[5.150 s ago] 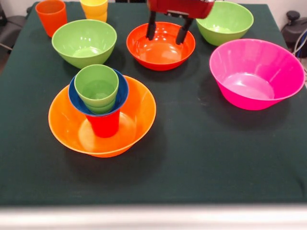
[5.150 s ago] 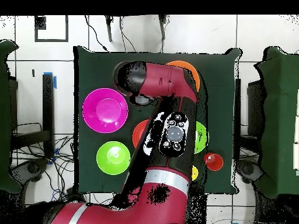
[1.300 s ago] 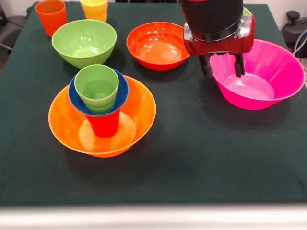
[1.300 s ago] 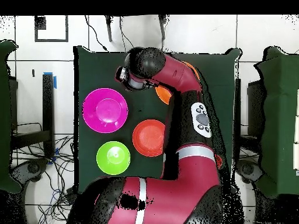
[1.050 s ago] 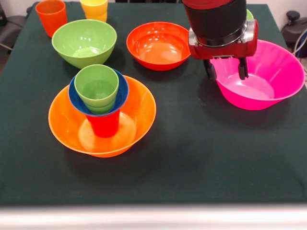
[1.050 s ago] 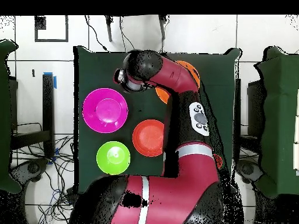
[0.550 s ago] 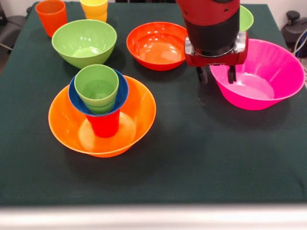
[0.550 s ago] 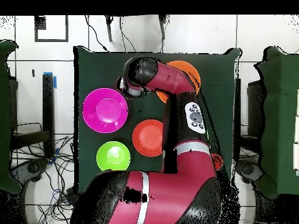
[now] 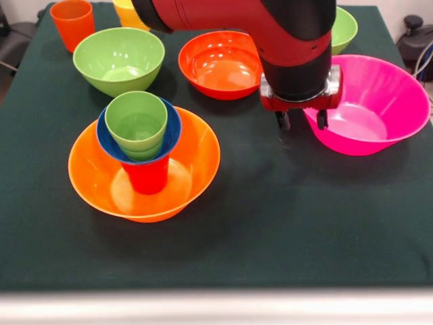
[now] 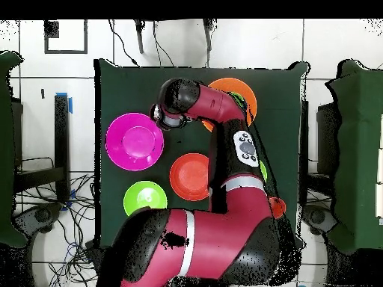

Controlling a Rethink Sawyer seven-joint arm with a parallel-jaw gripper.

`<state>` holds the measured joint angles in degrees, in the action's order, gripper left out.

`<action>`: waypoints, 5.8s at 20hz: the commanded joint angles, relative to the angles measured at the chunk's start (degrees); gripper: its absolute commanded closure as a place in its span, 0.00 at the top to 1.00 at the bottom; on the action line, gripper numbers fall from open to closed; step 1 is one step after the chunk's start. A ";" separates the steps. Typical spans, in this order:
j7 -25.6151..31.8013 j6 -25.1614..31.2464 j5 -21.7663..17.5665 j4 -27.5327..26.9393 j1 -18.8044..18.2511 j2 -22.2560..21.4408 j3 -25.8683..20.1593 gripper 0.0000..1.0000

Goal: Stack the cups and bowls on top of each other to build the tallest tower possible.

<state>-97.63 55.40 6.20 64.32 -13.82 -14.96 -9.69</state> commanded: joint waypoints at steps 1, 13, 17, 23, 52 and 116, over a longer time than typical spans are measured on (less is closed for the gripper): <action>10.09 -0.87 -4.20 -2.58 -1.02 4.32 -7.15 1.00; 10.58 2.61 -5.19 -8.25 -0.72 8.08 -7.80 1.00; 10.77 5.43 -5.02 -7.64 -0.81 6.17 -7.79 1.00; 10.72 9.73 -4.01 -4.39 -1.25 0.73 -8.10 1.00; 14.85 10.02 -8.32 3.11 -4.48 -4.23 -10.43 1.00; 7.65 -0.84 -24.67 17.95 -13.66 -11.81 -19.18 1.00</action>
<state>-97.63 62.80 -13.43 79.47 -27.75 -27.31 -26.51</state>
